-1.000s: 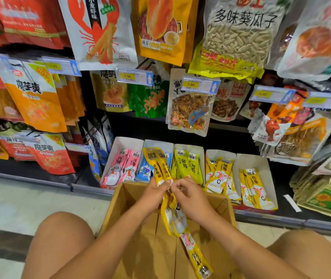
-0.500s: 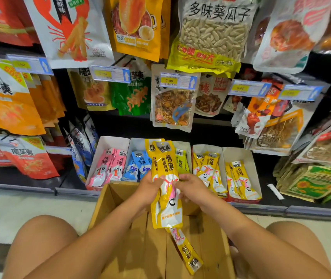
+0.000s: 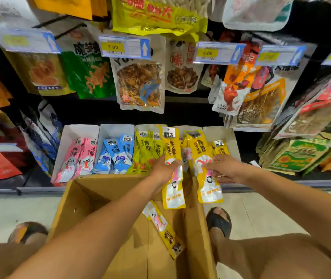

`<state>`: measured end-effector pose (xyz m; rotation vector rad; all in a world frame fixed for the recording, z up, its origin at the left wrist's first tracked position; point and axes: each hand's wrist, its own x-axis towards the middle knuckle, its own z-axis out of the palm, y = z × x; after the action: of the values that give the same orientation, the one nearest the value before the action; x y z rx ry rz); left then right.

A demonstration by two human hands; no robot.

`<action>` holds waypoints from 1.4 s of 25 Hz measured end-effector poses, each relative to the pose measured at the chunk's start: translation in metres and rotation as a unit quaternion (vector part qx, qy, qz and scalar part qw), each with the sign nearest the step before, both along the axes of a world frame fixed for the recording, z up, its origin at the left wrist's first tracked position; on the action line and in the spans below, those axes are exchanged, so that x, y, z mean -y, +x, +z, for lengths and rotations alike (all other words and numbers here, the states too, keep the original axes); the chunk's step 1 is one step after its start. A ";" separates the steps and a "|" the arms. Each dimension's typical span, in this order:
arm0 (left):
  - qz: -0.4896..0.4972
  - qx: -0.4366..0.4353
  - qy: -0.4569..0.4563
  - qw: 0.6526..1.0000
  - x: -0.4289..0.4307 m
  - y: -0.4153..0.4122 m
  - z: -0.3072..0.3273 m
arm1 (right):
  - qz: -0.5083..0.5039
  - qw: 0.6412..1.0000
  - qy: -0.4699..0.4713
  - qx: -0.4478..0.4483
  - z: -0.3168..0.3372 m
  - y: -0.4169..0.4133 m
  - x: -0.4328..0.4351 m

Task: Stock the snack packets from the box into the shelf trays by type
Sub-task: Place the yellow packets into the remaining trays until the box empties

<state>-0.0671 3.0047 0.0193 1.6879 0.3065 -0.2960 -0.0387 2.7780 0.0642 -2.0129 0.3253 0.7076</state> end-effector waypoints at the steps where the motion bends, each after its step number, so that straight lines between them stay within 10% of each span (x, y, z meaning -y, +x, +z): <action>1: 0.003 -0.004 0.001 1.000 0.006 0.006 -0.006 | -0.013 1.000 -0.026 -0.006 -0.007 0.010 0.021; 13: 0.019 -0.012 -0.024 0.999 0.018 0.061 -0.084 | -0.109 0.976 -0.189 0.002 -0.121 0.136 0.108; 23: 0.007 -0.041 -0.046 0.998 0.010 0.078 -0.104 | 0.128 0.947 -0.285 0.075 -0.195 0.140 0.076; 35: -0.004 -0.005 -0.026 1.000 0.012 0.074 -0.101 | 0.103 0.930 -0.351 0.045 -0.202 0.140 0.090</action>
<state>0.0068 2.9931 -0.0814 1.6361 0.2974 -0.3155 0.1009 2.6876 -0.1376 -2.7842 0.3467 0.6811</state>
